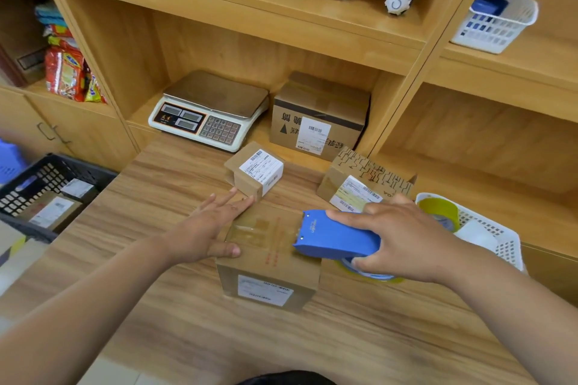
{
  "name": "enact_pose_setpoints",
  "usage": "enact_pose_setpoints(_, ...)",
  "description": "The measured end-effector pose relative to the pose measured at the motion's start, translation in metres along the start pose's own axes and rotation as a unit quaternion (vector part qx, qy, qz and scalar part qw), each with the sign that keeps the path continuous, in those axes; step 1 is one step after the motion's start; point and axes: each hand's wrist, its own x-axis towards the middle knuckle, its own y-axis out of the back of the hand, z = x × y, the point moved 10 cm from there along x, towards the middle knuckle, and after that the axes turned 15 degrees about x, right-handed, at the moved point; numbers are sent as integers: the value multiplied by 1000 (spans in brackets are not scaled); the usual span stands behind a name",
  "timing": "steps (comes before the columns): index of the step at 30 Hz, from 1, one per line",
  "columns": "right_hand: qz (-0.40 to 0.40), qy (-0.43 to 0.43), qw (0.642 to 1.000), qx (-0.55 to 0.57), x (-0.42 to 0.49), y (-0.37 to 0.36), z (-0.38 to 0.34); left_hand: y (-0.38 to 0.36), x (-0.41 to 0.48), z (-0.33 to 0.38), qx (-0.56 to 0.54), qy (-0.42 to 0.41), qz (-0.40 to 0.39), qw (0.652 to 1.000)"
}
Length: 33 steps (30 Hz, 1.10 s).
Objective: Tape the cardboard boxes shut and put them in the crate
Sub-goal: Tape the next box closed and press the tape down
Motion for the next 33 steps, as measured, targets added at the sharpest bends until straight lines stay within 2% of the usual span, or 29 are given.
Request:
enact_pose_setpoints(7, 0, -49, 998, 32, -46, -3, 57, -4, 2, 1, 3, 2, -7, 1000)
enact_pose_setpoints(13, 20, -52, 998, 39, -68, -4, 86, -3, 3, 3, 13, -8, -7, 1000)
enact_pose_setpoints(20, 8, -60, 998, 10, -62, -25, 94, -1, 2, 9, 4, 2, -14, 1000)
enact_pose_setpoints(23, 29, -33, 999, -17, -56, -31, 90, -1, 1, 8, 7, 23, -29, 999)
enact_pose_setpoints(29, 0, -54, 998, 36, -48, -66, 101, -2, 0, 3, 18, 56, -52, 997)
enact_pose_setpoints(33, 0, -61, 997, 44, -40, -81, 103, 9, 3, 17, 85, 53, -68, 993)
